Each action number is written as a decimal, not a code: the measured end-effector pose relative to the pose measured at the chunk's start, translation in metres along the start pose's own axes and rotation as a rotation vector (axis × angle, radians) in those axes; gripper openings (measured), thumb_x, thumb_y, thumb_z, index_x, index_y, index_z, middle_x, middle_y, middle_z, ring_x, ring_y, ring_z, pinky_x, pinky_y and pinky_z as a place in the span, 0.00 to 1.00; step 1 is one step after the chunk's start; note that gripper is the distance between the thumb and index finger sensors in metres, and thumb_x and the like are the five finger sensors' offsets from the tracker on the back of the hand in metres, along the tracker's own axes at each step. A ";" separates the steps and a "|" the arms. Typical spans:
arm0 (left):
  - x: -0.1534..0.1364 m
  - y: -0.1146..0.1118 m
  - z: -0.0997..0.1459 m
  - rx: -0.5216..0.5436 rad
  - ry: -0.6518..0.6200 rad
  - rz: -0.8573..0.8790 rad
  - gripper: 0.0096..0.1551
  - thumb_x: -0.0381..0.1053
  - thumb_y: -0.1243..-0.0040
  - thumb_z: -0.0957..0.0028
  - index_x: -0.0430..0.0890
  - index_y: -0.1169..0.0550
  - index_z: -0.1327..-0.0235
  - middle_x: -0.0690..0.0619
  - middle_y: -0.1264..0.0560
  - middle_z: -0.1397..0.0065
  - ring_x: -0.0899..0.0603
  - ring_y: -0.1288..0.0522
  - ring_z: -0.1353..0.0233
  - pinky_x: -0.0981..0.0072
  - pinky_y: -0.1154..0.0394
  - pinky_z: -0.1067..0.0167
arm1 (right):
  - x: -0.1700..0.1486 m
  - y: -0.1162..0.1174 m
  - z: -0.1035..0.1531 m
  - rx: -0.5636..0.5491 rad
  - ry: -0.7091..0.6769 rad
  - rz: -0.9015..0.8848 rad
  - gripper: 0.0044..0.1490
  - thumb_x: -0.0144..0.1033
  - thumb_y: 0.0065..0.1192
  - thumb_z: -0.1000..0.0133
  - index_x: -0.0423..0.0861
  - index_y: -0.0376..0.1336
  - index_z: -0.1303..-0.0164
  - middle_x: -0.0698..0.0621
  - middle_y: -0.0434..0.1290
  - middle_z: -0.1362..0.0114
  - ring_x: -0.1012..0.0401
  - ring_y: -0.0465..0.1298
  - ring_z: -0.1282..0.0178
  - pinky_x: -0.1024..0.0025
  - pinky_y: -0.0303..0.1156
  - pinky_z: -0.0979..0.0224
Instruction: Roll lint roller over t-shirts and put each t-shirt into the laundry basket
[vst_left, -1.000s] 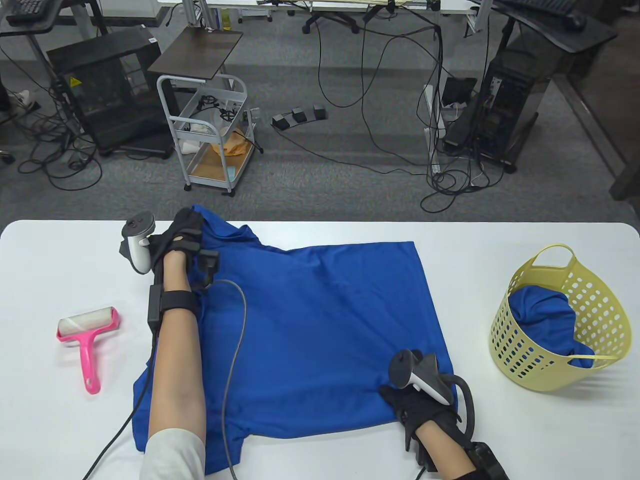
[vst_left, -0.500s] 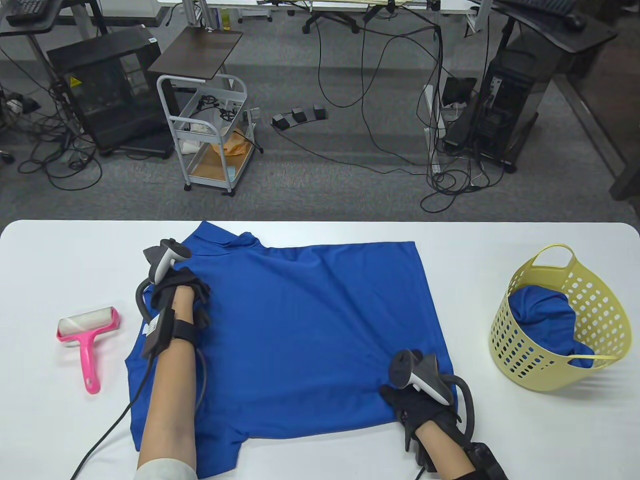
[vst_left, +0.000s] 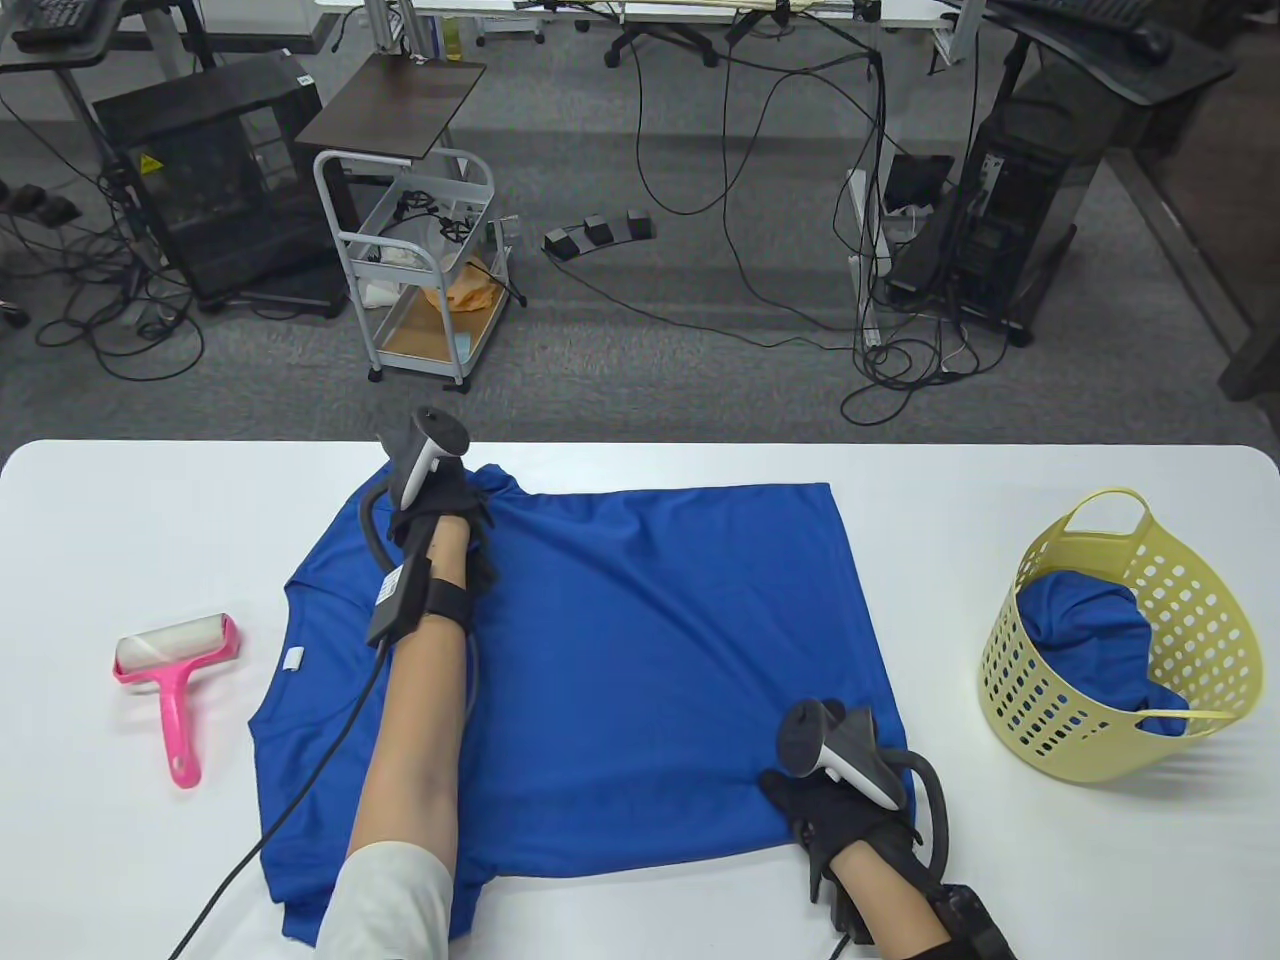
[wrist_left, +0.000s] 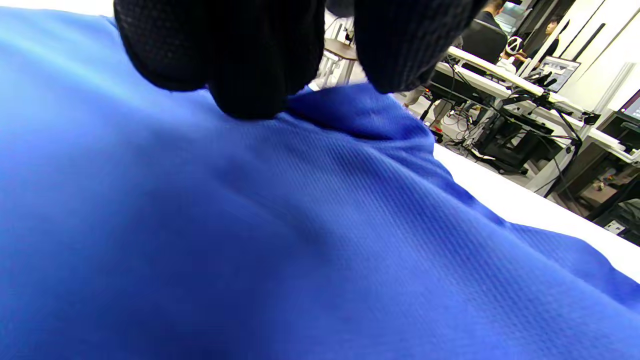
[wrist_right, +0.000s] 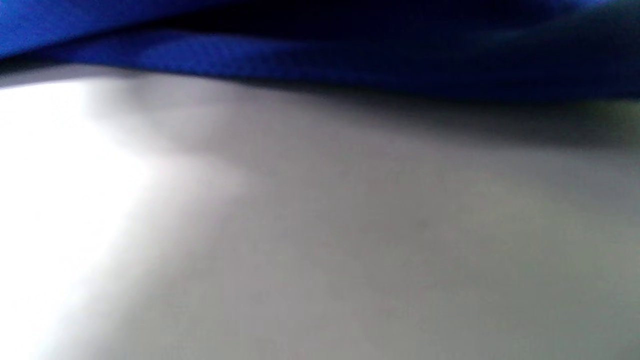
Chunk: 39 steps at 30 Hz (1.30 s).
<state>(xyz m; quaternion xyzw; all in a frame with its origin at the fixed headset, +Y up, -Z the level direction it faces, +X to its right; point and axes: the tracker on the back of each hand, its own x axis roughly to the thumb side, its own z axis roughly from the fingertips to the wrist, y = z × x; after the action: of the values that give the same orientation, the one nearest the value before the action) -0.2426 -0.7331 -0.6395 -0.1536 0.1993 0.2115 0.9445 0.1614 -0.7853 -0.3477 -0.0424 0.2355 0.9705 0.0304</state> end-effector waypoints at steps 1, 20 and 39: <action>0.000 -0.004 -0.003 -0.015 0.012 -0.003 0.49 0.58 0.43 0.44 0.59 0.60 0.22 0.52 0.33 0.25 0.47 0.24 0.32 0.54 0.27 0.34 | 0.000 0.000 0.000 0.000 0.000 0.000 0.48 0.63 0.33 0.46 0.53 0.29 0.23 0.46 0.27 0.16 0.42 0.33 0.19 0.37 0.37 0.23; 0.004 0.021 0.005 0.321 -0.067 -0.026 0.22 0.55 0.40 0.45 0.58 0.24 0.37 0.58 0.14 0.52 0.62 0.15 0.80 0.68 0.14 0.68 | 0.000 0.000 -0.001 0.004 -0.006 0.001 0.48 0.62 0.33 0.46 0.53 0.28 0.23 0.45 0.27 0.16 0.41 0.32 0.19 0.36 0.37 0.24; -0.041 0.055 0.045 0.210 0.035 -0.172 0.40 0.54 0.40 0.44 0.61 0.45 0.21 0.55 0.51 0.15 0.38 0.51 0.14 0.38 0.51 0.22 | -0.001 0.002 -0.001 0.012 -0.015 -0.010 0.48 0.63 0.32 0.46 0.53 0.27 0.23 0.45 0.26 0.16 0.41 0.31 0.20 0.36 0.35 0.24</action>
<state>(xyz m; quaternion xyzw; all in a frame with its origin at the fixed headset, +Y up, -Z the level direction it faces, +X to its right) -0.2883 -0.6828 -0.5935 -0.0740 0.2226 0.1049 0.9664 0.1622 -0.7873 -0.3479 -0.0360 0.2406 0.9692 0.0372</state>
